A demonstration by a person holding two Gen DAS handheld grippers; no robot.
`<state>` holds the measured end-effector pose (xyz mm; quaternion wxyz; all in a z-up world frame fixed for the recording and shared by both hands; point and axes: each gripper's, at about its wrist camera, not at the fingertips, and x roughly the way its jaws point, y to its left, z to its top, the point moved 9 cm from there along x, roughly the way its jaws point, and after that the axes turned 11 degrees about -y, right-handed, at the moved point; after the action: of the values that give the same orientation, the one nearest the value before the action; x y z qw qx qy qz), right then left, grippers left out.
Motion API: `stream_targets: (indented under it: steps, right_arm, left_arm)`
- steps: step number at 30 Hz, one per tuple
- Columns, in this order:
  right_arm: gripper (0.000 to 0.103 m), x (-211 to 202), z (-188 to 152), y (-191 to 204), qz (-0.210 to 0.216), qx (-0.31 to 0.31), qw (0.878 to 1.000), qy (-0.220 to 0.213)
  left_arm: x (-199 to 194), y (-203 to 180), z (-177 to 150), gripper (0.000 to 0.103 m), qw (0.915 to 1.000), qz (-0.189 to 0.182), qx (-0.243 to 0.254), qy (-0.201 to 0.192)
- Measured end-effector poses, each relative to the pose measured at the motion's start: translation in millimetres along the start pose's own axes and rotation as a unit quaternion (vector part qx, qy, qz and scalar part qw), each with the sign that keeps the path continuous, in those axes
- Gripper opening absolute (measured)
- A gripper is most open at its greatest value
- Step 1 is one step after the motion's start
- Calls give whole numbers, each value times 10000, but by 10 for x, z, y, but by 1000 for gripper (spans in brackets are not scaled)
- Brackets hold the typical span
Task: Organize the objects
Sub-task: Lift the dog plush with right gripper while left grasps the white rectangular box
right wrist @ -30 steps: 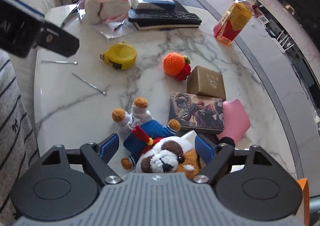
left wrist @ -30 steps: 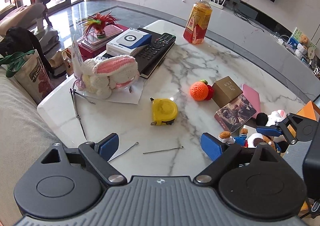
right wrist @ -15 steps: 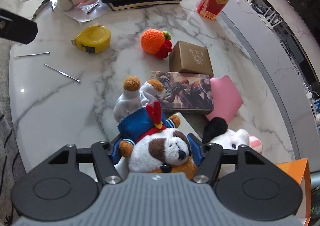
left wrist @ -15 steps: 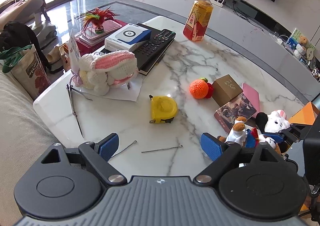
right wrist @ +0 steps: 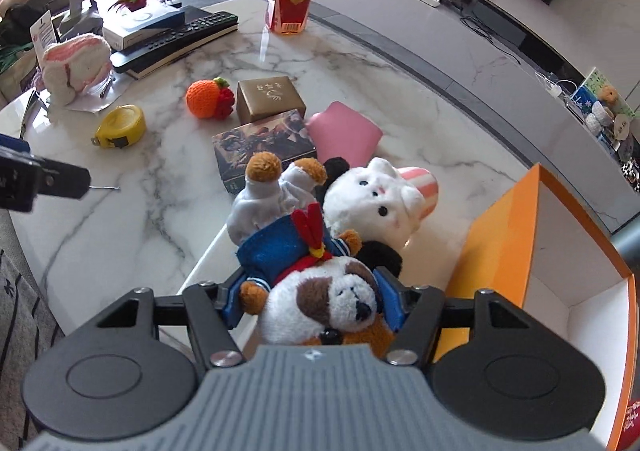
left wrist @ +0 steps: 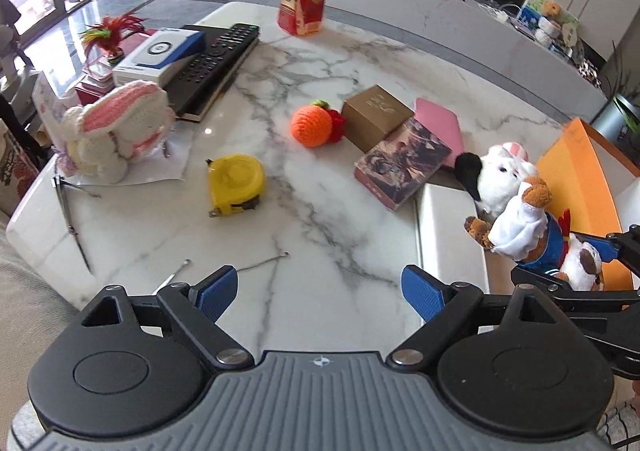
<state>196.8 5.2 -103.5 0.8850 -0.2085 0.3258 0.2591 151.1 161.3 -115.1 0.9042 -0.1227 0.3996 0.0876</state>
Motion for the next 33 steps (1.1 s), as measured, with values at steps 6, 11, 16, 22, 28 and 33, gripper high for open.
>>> stream_targets:
  steps: [6, 11, 16, 22, 28, 33]
  right_arm:
    - [66, -169, -142, -128, -199, 388, 9990, -136]
    - [66, -363, -209, -343, -355, 714, 9959, -425]
    - [66, -443, -253, -410, -92, 919, 9941, -566]
    - [66, -467, -280, -434, -36, 1054, 9919, -703]
    - [66, -515, -295, -436, 152, 1180, 9897, -796]
    - [66, -535, -297, -455, 162, 1289, 9880, -834]
  left_arm:
    - [196, -406, -171, 103, 9977, -282, 509, 357]
    - [298, -766, -237, 103, 9942, -441, 930, 321]
    - [511, -1068, -332, 103, 9873, -249, 1520, 384]
    - [667, -1148, -331, 103, 9876, -170, 1514, 364]
    - [842, -1080, -398, 99, 9918, 73, 1157, 531]
    - [680, -1094, -463, 70, 9888, 96, 1450, 347]
